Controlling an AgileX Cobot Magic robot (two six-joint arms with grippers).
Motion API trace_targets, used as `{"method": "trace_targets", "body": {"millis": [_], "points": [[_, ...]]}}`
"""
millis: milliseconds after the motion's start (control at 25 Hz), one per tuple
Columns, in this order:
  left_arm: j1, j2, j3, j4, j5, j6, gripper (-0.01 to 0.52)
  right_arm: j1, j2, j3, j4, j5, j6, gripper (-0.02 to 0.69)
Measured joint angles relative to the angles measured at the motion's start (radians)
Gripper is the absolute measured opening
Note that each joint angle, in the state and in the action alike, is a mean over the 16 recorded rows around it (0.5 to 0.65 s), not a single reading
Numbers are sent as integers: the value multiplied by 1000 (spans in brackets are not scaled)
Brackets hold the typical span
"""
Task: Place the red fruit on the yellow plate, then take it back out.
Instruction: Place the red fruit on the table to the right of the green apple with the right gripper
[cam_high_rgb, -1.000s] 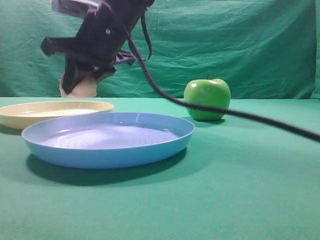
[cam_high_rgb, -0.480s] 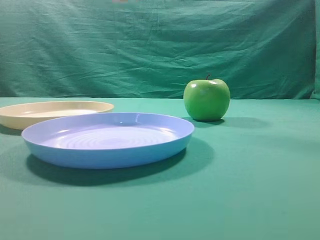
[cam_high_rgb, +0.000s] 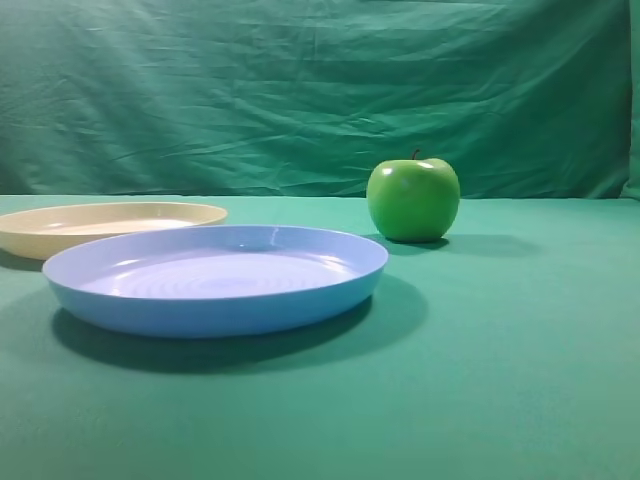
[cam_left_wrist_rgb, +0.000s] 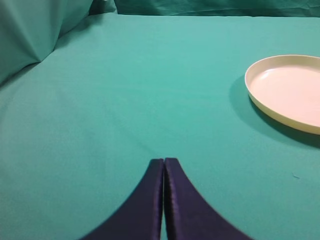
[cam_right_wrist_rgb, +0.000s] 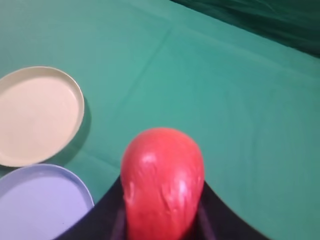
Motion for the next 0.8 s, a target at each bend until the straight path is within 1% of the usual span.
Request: {"method": "trace_targets", "body": {"millis": [200,360,520,680,800], "points": [[0,0,0,0,0,0,0,-10,-65,278,4,-159,11,197],[0,0,0,0,0,0,0,-23,-58,424,6,-274,17,197],[0,0,0,0,0,0,0,-45,-15,504,6,-368,22,197],[0,0,0,0,0,0,0,-69,35,535,6,-442,27,197],[0,0,0,0,0,0,0,-84,68,542,6,-482,28,223]]}}
